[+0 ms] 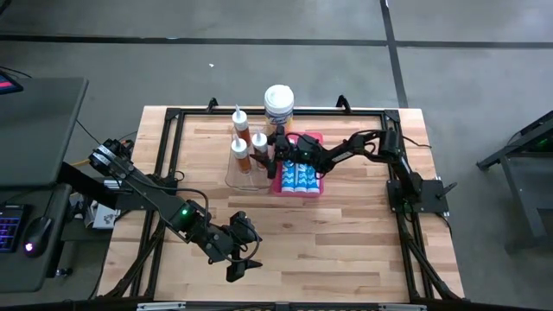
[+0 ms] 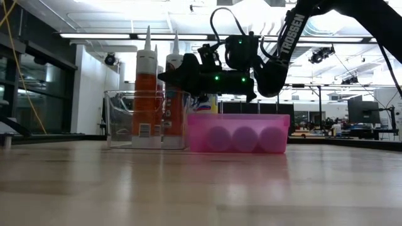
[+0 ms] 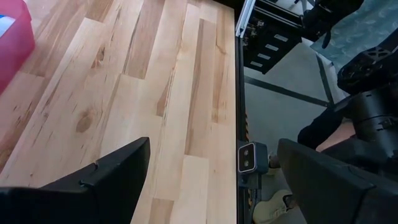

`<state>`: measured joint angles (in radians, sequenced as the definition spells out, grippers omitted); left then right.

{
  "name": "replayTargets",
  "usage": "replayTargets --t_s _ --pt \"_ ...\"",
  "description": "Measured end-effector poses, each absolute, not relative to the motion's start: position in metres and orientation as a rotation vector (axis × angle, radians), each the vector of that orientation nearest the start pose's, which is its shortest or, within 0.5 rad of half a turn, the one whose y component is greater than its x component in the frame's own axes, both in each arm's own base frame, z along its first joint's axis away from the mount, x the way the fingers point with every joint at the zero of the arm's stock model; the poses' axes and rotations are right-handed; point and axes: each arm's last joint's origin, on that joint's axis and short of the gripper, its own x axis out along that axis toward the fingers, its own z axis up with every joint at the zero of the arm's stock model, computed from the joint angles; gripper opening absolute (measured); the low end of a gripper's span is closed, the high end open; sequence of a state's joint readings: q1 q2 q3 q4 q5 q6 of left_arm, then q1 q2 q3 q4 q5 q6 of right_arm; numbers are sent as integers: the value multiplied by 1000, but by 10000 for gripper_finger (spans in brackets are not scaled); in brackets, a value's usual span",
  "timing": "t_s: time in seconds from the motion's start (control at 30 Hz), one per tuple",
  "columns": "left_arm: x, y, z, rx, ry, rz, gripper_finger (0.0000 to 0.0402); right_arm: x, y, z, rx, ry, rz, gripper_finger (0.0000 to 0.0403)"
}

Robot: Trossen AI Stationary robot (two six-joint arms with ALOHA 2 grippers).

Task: Pick & place silicon tubes, Sealant and Lysol wipes
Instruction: Return to Home Position

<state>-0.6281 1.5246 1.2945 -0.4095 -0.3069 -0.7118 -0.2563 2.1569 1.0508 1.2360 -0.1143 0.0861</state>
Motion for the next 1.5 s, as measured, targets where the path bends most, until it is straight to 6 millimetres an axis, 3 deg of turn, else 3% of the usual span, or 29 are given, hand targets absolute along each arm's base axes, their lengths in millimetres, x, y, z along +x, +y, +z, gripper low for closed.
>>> replayTargets --t_s 0.33,0.87,1.1,1.5 --pt "277 -191 313 -397 648 -91 346 405 -102 155 13 -145 -143 289" --pt "277 -191 313 -397 648 -91 346 357 -86 188 -57 -134 -190 289" --pt "277 -191 313 -397 648 -91 346 319 -71 207 -60 -127 -187 289" --pt "277 -191 313 -397 648 -91 346 227 -21 227 47 -138 -50 289"
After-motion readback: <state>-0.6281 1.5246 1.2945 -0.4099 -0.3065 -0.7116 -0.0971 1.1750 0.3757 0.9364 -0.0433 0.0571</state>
